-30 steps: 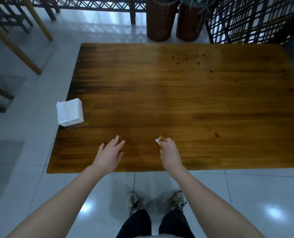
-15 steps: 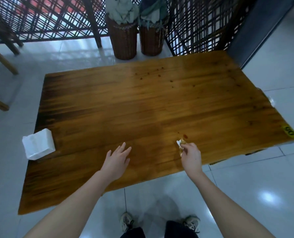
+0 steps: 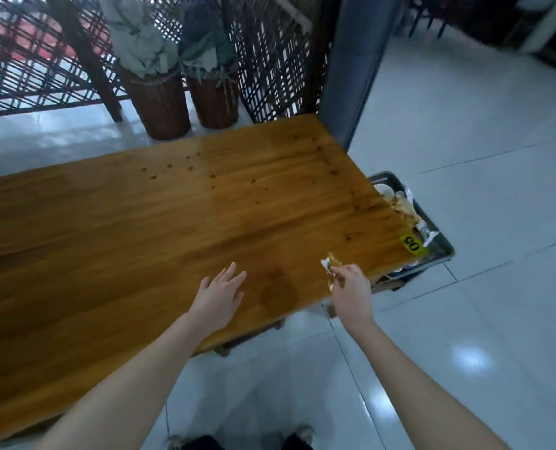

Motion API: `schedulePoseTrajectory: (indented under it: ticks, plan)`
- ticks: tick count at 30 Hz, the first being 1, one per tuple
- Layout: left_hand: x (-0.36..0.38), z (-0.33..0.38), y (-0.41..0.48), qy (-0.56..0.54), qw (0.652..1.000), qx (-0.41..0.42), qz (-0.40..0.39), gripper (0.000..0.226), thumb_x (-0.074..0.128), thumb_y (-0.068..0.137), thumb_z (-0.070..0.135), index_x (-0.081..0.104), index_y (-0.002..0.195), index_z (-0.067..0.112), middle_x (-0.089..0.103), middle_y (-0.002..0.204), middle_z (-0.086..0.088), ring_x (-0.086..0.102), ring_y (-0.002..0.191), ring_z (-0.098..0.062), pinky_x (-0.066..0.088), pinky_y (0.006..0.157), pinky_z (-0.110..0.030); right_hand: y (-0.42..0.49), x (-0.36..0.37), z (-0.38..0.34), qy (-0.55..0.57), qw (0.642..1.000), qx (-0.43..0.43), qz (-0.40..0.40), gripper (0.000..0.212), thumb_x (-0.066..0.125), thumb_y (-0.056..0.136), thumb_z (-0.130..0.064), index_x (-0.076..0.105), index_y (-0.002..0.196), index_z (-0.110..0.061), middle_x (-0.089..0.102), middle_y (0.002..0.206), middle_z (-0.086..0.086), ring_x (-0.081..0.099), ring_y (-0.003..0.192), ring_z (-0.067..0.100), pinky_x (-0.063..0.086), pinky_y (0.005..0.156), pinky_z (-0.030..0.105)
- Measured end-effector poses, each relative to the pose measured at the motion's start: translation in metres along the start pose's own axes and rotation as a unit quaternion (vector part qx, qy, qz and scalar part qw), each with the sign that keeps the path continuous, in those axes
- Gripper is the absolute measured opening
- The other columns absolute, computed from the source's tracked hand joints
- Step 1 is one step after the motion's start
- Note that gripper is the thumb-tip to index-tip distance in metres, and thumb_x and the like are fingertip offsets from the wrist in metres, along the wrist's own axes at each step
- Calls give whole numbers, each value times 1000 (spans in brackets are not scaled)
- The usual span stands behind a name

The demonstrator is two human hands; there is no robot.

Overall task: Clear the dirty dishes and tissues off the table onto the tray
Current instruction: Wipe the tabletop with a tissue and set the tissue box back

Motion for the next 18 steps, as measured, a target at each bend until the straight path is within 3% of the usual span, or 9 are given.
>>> schedulePoseTrajectory:
  ticks: [9, 13, 18]
  plan:
    - [14, 92, 73, 29, 998, 47, -37, 52, 34, 102, 36, 16, 152, 33, 3, 161, 3, 9, 148, -18, 11, 117, -46, 39, -62, 89, 16, 998, 51, 42, 25, 51, 91, 4, 68, 110, 1, 61, 100, 11, 57, 91, 23, 47, 82, 30]
    - [6, 130, 120, 32, 996, 70, -39, 53, 34, 103, 33, 16, 152, 31, 2, 161, 2, 8, 148, -19, 10, 117, -46, 64, -81, 123, -2, 995, 75, 66, 25, 51, 92, 3, 70, 107, -3, 62, 99, 8, 52, 87, 15, 40, 77, 21]
    - [-19, 186, 186, 25, 994, 106, -29, 52, 33, 103, 30, 16, 153, 26, 2, 161, 0, 7, 148, -18, 9, 118, -45, 110, -122, 169, -26, 988, 121, 94, 25, 52, 89, 4, 71, 105, -2, 64, 98, 11, 56, 92, 24, 35, 75, 23]
Point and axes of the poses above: each hand's wrist, its own y-axis towards the middle knuckle, its own x-axis out of the palm, z = x × y, the point moved 4 cm from there along y, towards the middle knuckle
